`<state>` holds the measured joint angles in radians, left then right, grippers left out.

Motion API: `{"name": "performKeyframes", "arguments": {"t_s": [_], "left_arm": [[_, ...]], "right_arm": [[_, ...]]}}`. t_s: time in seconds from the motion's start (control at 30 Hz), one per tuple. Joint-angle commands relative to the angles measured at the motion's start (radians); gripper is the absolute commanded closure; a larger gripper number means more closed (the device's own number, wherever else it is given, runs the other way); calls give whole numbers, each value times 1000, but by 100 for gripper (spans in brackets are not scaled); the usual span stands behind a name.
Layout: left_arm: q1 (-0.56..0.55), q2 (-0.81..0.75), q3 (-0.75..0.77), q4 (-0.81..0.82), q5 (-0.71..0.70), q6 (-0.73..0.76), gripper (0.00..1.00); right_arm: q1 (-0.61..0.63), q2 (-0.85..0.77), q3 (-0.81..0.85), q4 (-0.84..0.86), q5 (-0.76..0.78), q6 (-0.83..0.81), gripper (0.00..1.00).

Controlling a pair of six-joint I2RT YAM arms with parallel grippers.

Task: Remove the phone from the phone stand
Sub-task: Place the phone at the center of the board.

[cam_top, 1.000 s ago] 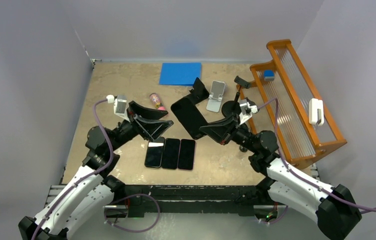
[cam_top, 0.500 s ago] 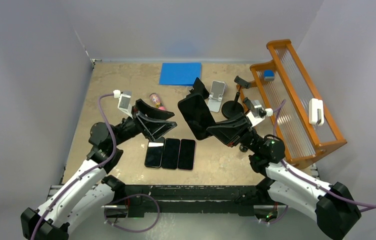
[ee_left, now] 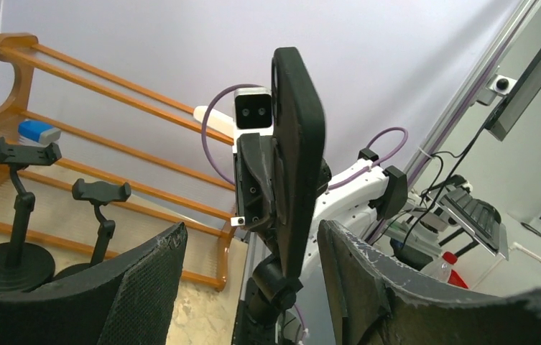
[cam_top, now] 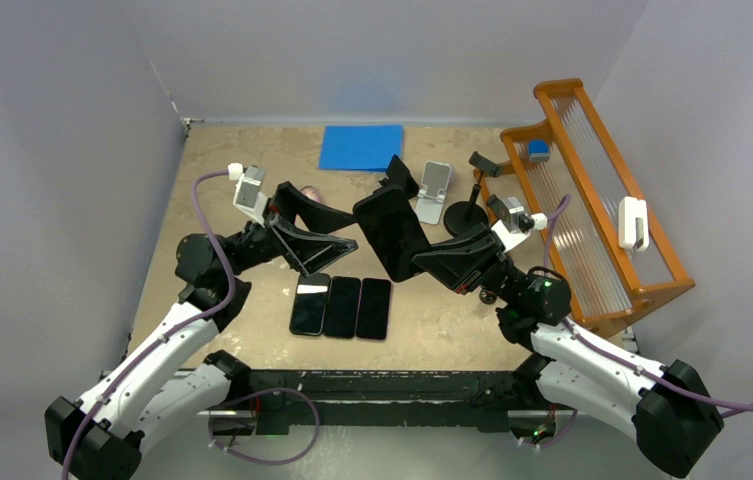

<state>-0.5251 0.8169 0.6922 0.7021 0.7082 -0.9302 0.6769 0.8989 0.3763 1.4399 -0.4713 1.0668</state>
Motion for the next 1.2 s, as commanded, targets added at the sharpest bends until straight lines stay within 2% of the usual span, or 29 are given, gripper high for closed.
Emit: {"name": "performKeyframes", "arguments": {"t_s": [0.0,0.33,0.7,1.17], "left_arm": [[-4,38,57,76,66,-22,35],[-4,51,61,129,77,-69,35],[-4,51,59,113,82,-81,38],[-4,61,67,80,64,-75,48]], "right_arm": [[18,-4,69,101,29,0,100],[55,25,77,91,72,-26,100],[98,20,91,-10,177,-92,100],[122,27,100,-57,218,-127,100]]}}
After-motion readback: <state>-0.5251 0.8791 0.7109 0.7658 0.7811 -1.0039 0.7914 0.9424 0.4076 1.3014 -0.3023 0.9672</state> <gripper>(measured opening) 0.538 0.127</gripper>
